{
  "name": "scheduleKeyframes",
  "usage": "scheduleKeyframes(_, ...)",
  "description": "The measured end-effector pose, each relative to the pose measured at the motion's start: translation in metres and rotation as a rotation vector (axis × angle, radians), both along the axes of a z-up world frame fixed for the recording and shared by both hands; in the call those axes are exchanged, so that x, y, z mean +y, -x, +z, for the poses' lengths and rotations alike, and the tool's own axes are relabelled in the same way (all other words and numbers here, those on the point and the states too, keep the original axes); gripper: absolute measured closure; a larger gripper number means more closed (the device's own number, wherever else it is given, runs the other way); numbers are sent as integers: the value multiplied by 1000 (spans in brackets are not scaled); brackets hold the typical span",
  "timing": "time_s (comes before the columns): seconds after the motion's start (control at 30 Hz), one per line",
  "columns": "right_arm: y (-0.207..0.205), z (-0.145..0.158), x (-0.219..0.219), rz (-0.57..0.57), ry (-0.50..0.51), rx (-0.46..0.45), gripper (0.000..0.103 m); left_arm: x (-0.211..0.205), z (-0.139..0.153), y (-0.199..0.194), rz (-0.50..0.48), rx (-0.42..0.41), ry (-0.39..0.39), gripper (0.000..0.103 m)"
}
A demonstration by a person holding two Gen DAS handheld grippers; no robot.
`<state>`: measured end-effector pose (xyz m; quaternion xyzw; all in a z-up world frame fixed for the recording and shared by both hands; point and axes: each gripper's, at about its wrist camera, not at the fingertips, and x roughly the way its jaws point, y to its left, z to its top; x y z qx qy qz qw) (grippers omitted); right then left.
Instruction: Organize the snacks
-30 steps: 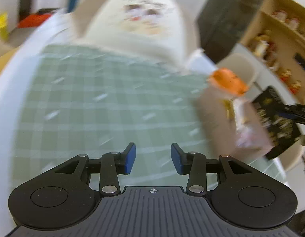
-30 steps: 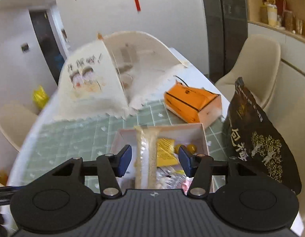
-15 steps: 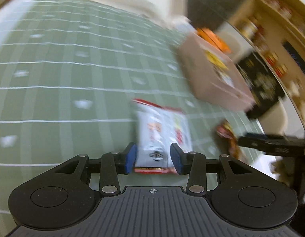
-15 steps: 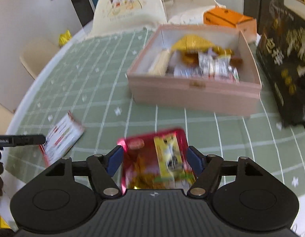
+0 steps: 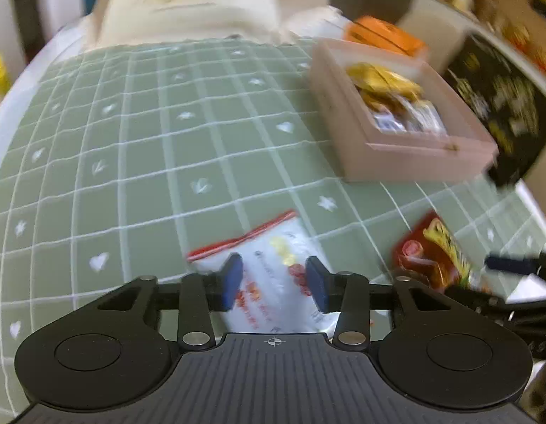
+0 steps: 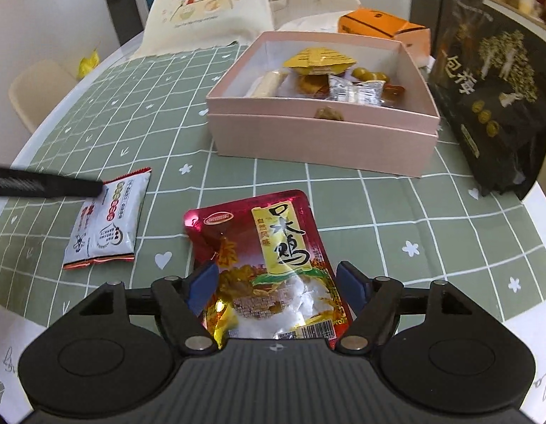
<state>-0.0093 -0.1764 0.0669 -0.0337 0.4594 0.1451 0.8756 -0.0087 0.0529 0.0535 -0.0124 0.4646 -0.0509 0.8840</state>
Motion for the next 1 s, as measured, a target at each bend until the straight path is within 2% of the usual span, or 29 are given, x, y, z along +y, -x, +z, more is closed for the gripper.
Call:
scheduleKeyframes(0.07,2,-1,0,-8,10,-15,28,-18,-3,2,-86,-9,-92,42)
scheduleKeyframes(0.13,5,-1,-1,-14,28,-27,28,-32,-8,3,-179,-8,-159,21)
scheduleKeyframes(0.2,7,-3,-4,-20,33,-29,27,-40,-13,5,-239,-4,-180,12)
scheduleKeyframes(0.27,7,-5,-6,-25,24,-22,26,-37,-13,8,-240,-10,-151,12)
scheduleKeyframes(0.33,7,-5,-7,-31,19,-22,25,-31,-9,11,-206,-17,-118,19)
scheduleKeyframes(0.43,10,-6,-7,-26,29,-33,23,-14,-9,17,-136,-19,-174,15)
scheduleKeyframes(0.57,9,-9,-5,-16,25,-37,19,16,-12,12,-43,21,-58,13)
scheduleKeyframes(0.7,7,-14,2,16,14,-4,18,18,-14,0,-20,39,15,15)
scheduleKeyframes(0.8,10,-16,10,32,46,-24,17,12,-20,-11,-19,37,7,14)
scheduleKeyframes(0.93,11,-14,11,35,53,-35,17,3,-21,-17,-36,29,-29,21)
scheduleKeyframes(1.0,11,-13,10,33,53,-38,17,2,-21,-17,-45,33,-20,21)
